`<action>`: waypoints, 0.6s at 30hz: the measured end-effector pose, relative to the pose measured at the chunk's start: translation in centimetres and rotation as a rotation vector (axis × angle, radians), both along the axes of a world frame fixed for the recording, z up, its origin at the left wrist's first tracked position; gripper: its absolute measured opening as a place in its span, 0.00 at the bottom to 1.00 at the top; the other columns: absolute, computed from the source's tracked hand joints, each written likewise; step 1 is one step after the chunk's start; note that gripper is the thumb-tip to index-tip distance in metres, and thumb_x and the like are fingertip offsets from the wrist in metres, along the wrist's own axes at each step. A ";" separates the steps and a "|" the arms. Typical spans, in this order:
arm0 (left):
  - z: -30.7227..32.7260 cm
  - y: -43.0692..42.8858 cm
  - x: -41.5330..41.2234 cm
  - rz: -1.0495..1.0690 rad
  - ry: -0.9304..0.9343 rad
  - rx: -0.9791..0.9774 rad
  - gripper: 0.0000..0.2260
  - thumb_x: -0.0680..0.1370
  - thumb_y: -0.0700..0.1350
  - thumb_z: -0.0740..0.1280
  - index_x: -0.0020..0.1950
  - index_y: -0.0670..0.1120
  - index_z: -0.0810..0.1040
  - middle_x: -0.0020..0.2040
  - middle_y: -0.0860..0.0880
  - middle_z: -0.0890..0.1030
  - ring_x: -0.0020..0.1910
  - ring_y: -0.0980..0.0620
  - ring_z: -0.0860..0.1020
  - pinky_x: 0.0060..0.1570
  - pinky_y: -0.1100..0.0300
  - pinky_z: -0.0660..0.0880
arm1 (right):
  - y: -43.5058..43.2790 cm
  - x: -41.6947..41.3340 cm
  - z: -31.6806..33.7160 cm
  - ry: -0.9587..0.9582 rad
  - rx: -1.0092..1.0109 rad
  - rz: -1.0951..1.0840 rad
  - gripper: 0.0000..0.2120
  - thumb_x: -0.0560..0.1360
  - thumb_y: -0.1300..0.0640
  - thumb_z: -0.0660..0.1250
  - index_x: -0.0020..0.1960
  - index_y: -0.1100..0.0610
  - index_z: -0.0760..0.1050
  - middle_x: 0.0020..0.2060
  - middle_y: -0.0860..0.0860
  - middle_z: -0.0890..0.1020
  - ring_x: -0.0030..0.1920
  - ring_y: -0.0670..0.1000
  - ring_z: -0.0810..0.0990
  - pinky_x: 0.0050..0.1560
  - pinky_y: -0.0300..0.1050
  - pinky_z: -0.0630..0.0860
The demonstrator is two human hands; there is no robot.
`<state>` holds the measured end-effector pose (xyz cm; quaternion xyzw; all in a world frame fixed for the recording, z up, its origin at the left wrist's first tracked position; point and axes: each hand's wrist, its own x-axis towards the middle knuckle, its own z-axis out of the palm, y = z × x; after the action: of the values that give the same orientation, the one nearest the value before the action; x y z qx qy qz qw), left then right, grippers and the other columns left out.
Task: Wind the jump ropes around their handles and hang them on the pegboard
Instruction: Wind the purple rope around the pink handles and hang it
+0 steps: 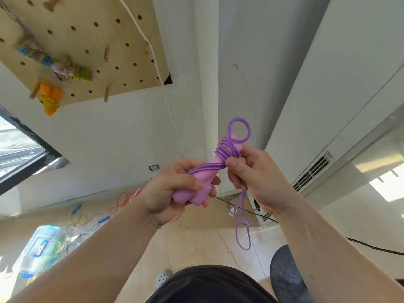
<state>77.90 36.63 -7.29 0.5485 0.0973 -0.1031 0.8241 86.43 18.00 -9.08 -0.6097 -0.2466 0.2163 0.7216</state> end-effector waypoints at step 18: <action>-2.5 7.3 -1.7 0.076 -0.216 1.609 0.16 0.66 0.43 0.69 0.53 0.45 0.76 0.43 0.49 0.77 0.44 0.43 0.75 0.43 0.51 0.73 | 5.7 0.7 -2.3 -0.183 -0.545 0.037 0.18 0.74 0.52 0.77 0.60 0.44 0.75 0.25 0.43 0.69 0.29 0.44 0.67 0.32 0.33 0.64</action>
<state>76.17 43.95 -9.78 0.9761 0.0799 0.0799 0.1854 87.11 23.66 -11.38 -0.7934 -0.2544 0.2317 0.5020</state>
